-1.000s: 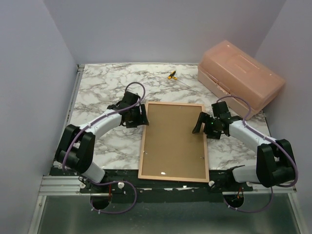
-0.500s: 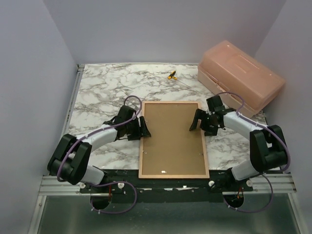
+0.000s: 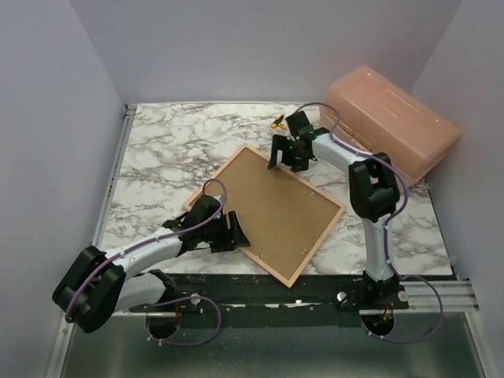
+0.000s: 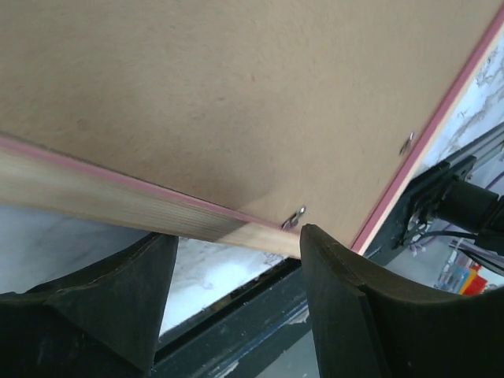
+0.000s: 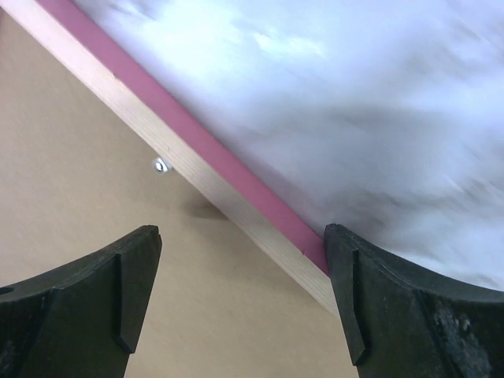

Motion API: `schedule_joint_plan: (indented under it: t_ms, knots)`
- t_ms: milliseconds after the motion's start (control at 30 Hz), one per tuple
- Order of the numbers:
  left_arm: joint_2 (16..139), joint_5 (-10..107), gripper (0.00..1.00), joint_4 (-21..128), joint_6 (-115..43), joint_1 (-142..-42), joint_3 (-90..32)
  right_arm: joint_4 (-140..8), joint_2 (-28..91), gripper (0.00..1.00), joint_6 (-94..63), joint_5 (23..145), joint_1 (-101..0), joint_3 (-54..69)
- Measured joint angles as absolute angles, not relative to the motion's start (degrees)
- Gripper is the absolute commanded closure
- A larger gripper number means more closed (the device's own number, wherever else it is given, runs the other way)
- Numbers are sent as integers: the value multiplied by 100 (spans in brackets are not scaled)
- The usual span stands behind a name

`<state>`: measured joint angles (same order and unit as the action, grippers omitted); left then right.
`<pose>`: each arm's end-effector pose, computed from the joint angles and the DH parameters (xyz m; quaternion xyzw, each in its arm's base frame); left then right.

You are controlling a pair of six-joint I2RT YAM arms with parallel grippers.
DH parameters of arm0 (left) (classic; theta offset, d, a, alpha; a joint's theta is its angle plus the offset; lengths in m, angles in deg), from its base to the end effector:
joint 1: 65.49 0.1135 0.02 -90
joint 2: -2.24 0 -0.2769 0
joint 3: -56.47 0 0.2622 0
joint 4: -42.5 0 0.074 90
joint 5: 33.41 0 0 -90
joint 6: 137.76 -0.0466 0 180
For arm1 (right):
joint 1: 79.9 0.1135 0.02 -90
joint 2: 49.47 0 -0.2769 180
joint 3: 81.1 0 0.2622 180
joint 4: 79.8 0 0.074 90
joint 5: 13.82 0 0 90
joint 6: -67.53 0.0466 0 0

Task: Put the photo into the frame
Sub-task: Adjust the photo frame at the center of the board.

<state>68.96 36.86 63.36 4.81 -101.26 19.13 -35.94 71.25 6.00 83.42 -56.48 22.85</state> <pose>0.1648 -0.1381 0.1486 -0.0777 0.9251 -0.3490 0.1280 0.4303 0.1928 0.1711 0.0265 0.9652 0.1656 0.2008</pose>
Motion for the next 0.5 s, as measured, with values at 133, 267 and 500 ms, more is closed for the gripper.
schedule_joint_plan:
  t_ms: [133,267,500]
  knots:
    - [6778,3618,36,6350,833,-10381,2005,-3349,8065,6,502,8393,-5208,3773]
    - [6863,3607,34,6207,1181,-10812,2005,-3096,8391,0,443,8161,-5010,4387]
    - [6837,3629,26,5969,1555,-11420,2009,-2628,7927,0,366,7094,-5058,4121]
